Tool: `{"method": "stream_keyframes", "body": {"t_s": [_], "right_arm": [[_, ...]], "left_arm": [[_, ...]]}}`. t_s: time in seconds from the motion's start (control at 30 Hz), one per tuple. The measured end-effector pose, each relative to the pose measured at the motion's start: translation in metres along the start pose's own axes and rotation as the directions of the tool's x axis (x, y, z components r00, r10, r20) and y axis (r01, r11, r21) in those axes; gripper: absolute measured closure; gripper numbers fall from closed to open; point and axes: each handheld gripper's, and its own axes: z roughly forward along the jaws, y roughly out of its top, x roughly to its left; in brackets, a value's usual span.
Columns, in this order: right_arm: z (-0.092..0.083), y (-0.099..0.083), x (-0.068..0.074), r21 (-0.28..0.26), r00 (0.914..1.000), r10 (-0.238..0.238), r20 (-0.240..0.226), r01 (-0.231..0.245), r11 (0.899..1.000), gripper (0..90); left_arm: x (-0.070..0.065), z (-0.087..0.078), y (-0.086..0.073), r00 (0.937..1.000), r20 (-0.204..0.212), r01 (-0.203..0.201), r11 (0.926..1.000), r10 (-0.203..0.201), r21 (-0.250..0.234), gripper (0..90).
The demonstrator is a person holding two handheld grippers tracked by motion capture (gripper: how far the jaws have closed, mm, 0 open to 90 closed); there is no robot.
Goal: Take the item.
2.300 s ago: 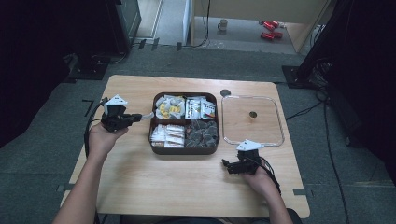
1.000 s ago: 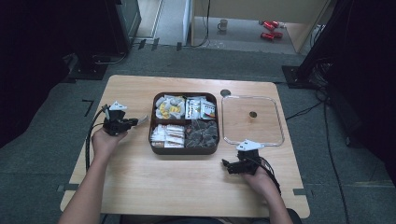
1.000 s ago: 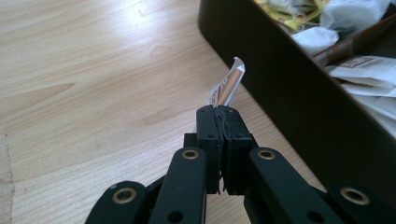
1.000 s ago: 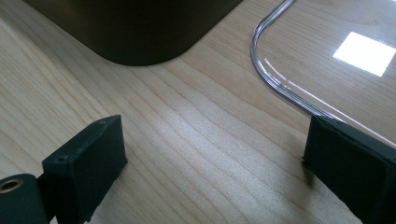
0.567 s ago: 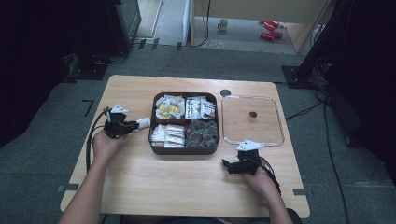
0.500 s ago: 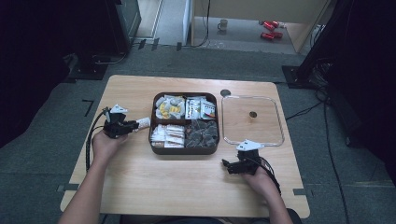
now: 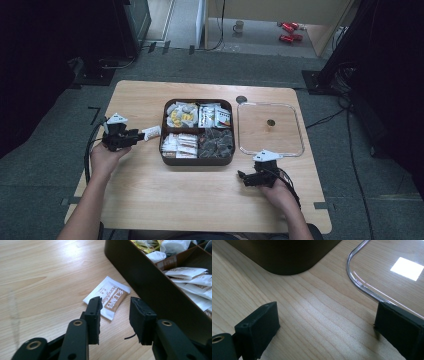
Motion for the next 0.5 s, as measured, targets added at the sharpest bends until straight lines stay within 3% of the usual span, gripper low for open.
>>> {"method": "stream_keyframes", "body": {"t_s": [0.1,0.27,0.5], "right_arm": [[0.0,0.0,0.0,0.0,1.0,0.0,0.0,0.0,1.0,5.5],[0.0,0.0,0.0,0.0,1.0,-0.001,0.0,0.001,1.0,5.5],[0.0,0.0,0.0,0.001,1.0,-0.001,0.0,0.001,1.0,5.5]], "left_arm": [[0.0,-0.004,-0.004,1.0,-0.002,0.009,0.9999,-0.009,-0.013,58.7],[-0.004,-0.009,-0.013,0.9994,-0.033,-0.011,0.9999,0.011,-0.011,54.1],[-0.007,-0.012,-0.026,0.9993,-0.034,-0.012,0.9999,0.012,-0.011,53.2]]}}
